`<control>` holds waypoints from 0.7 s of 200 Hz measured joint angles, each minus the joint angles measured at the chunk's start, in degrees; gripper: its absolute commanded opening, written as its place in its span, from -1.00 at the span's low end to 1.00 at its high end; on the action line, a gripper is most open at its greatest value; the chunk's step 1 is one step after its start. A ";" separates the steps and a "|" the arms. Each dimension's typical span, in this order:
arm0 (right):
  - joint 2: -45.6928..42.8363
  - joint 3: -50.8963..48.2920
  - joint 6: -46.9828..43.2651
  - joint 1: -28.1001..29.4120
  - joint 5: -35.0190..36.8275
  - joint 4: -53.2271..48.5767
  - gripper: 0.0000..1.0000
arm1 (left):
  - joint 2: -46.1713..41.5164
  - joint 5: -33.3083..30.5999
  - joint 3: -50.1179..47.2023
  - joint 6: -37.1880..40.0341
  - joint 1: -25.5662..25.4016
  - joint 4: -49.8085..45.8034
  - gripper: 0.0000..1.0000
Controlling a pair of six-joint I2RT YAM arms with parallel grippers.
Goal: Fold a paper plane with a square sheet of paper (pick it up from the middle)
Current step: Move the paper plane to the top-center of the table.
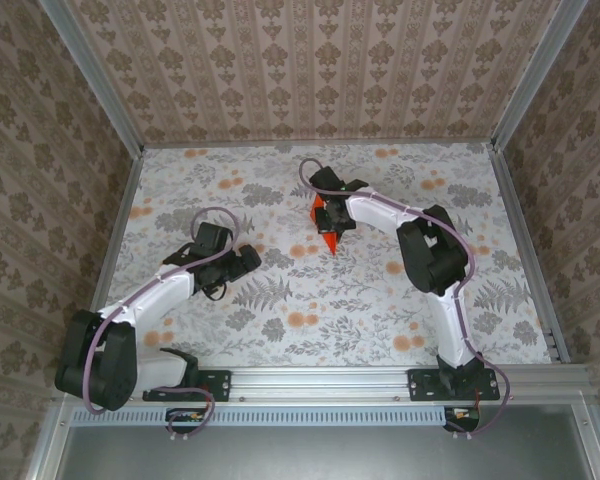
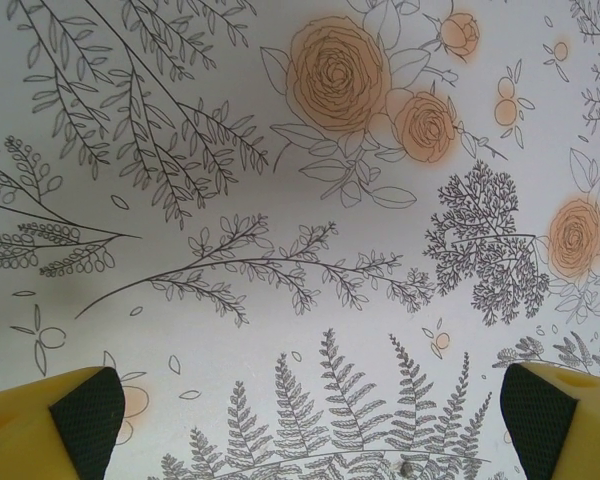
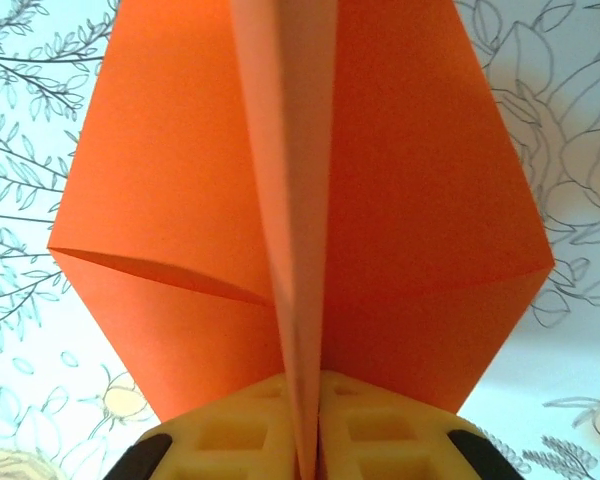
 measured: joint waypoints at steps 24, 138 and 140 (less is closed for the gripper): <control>1.86 1.09 0.13 -0.26 -0.15 -1.01 -0.68 | 0.00 0.00 0.00 0.00 0.04 -0.28 1.00; 1.49 1.90 3.04 -0.55 -0.50 -2.36 -0.12 | -3.43 -1.64 0.90 3.56 3.74 -4.26 1.00; 1.14 1.90 3.32 -0.55 -0.44 -2.58 -0.11 | -3.52 -2.08 1.14 3.91 4.04 -4.55 1.00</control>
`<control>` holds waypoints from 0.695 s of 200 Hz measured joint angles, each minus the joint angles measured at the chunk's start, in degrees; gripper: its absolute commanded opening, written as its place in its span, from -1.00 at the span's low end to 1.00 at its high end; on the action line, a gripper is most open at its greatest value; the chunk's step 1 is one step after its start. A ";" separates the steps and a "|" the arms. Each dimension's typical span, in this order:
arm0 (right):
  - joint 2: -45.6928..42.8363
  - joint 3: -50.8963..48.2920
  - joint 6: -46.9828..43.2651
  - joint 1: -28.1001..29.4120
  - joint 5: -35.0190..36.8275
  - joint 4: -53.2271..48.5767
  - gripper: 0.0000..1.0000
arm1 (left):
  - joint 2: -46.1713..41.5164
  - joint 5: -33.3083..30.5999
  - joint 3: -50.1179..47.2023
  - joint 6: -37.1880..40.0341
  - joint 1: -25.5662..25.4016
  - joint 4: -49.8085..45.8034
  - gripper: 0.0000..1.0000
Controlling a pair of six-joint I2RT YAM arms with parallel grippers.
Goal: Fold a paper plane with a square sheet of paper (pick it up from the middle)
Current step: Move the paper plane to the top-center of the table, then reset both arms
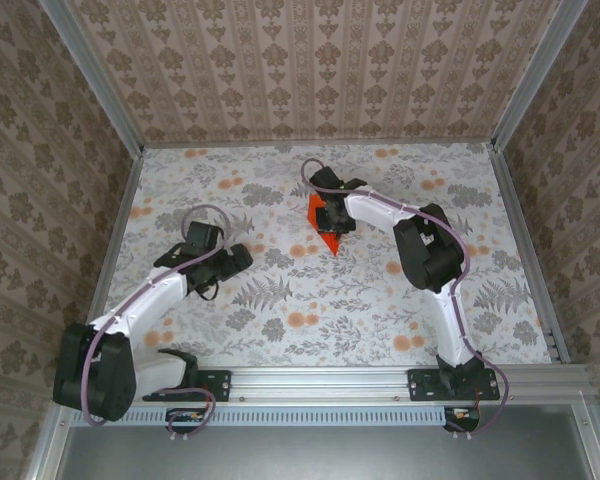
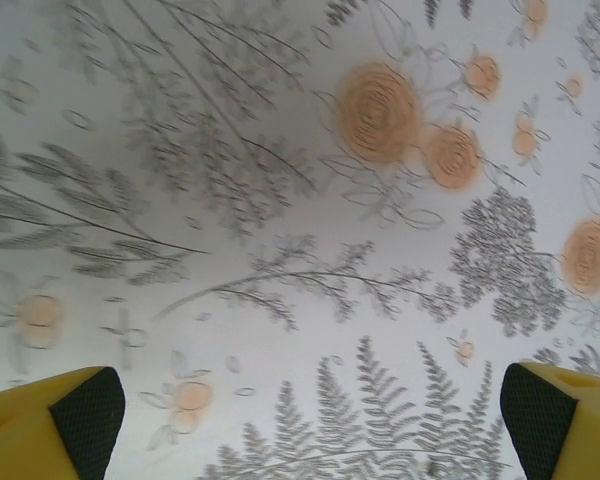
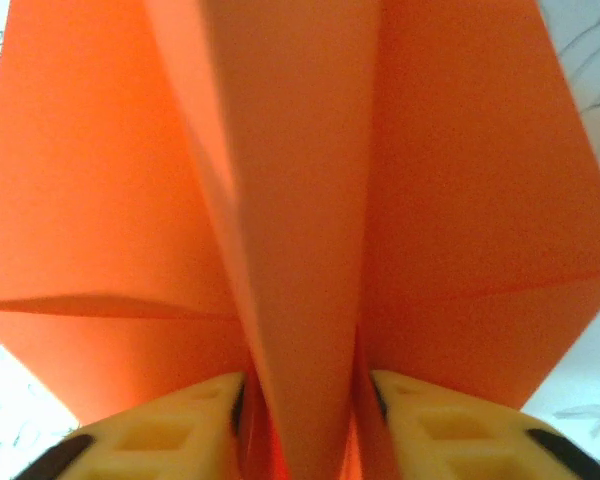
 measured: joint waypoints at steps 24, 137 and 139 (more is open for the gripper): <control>-4.90 0.02 0.68 0.00 1.11 -1.44 0.11 | -0.63 -4.31 3.39 3.41 3.82 -2.27 1.00; -49.81 -38.10 -2.36 -13.84 24.55 17.64 0.99 | -4.83 -16.28 -1.25 22.14 20.70 13.16 1.00; -50.51 -39.21 -2.54 -14.38 24.94 18.23 0.99 | -4.79 -16.35 -1.53 22.38 20.70 13.62 1.00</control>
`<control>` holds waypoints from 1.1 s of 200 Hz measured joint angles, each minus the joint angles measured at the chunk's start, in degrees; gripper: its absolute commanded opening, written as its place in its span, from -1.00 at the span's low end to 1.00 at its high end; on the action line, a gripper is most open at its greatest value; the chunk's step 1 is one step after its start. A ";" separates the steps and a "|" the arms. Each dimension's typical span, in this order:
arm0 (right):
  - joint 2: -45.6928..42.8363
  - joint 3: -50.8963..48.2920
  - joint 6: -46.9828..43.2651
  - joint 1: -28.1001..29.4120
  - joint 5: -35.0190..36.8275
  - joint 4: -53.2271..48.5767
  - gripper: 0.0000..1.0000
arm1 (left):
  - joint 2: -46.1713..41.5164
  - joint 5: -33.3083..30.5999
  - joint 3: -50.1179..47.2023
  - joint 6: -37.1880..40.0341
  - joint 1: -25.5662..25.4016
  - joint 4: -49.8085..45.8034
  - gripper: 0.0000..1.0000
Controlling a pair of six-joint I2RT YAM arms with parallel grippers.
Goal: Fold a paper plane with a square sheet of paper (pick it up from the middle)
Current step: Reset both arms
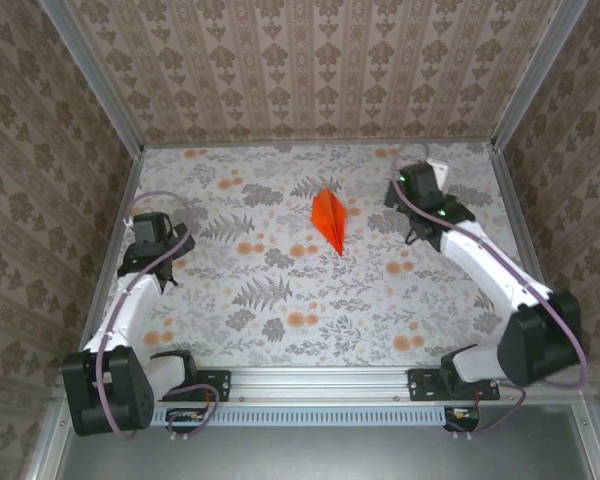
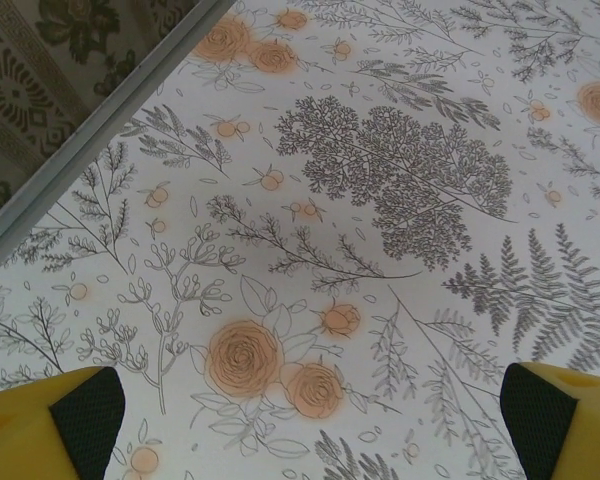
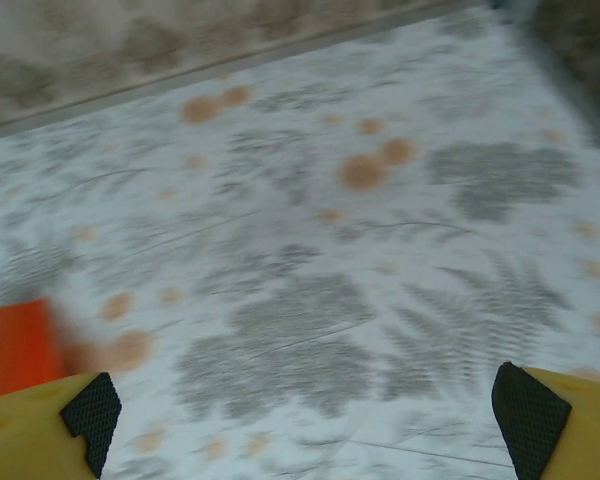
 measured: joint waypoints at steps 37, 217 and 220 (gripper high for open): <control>-7.15 -19.04 -6.93 -6.45 4.98 16.61 1.00 | 3.54 -0.31 -4.28 4.04 -0.04 11.43 1.00; 10.71 -35.63 -23.37 -11.56 -13.84 66.07 0.99 | 19.32 12.26 -17.31 20.17 -1.29 56.52 1.00; 10.84 -35.67 -23.34 -11.65 -13.90 66.20 1.00 | 19.67 12.31 -17.31 20.20 -1.29 56.98 1.00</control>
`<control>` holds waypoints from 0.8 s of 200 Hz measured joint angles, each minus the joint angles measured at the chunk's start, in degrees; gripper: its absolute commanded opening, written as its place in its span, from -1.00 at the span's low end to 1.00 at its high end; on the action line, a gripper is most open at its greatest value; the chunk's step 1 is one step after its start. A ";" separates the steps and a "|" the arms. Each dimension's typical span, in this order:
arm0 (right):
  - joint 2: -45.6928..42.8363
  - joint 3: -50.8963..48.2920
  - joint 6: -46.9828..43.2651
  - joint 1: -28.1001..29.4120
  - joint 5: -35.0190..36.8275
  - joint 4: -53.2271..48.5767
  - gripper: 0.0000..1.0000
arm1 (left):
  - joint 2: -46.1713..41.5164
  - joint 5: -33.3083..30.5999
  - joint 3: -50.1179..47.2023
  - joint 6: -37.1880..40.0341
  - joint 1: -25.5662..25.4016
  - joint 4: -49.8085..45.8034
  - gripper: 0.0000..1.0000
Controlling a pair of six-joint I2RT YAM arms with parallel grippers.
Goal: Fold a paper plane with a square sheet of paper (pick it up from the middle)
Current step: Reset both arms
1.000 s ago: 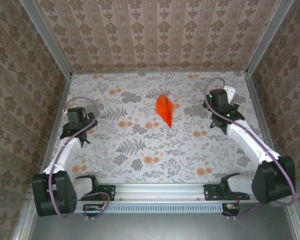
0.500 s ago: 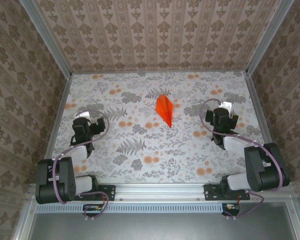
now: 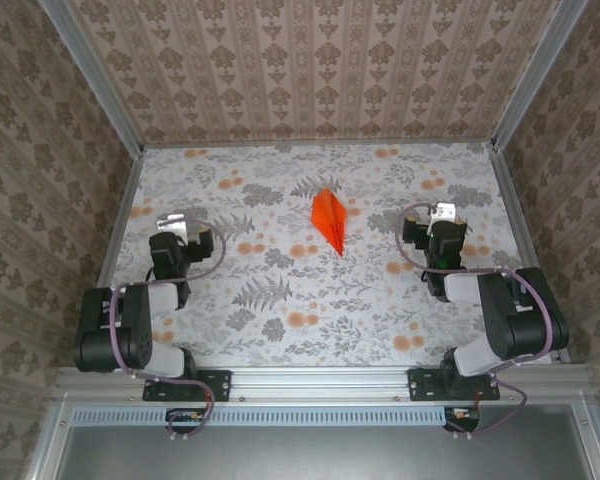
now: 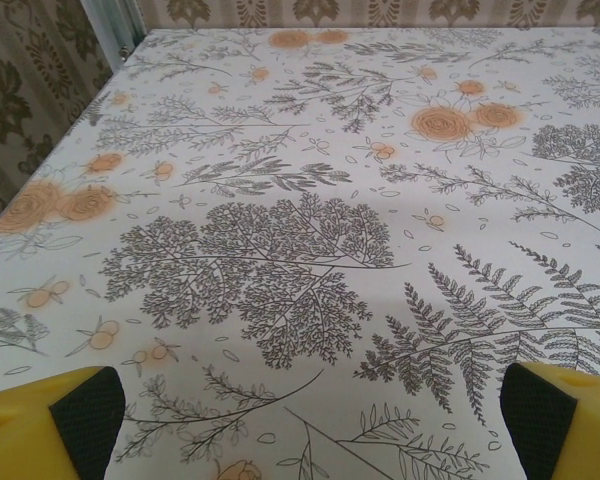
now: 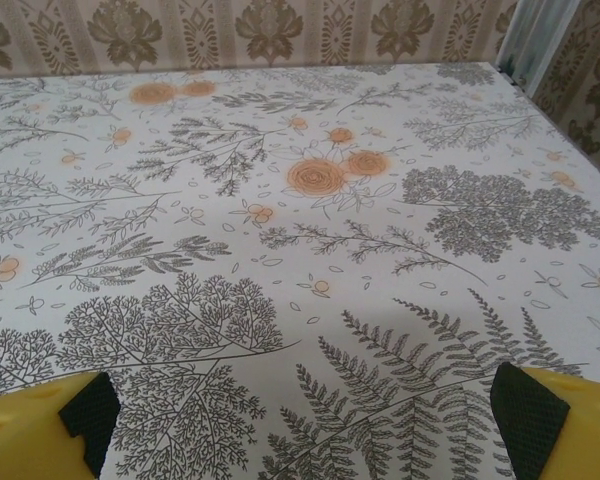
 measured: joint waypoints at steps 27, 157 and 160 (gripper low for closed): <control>0.55 -0.39 0.00 -0.22 -1.38 1.25 0.99 | 2.49 0.66 0.00 0.37 0.00 2.89 1.00; 0.55 -0.39 0.00 -0.61 -2.73 2.58 0.99 | 4.96 -1.51 2.71 2.86 -2.80 3.04 1.00; 0.55 -0.39 0.00 -0.61 -2.73 2.58 1.00 | 4.96 -1.53 2.75 2.89 -2.80 3.02 1.00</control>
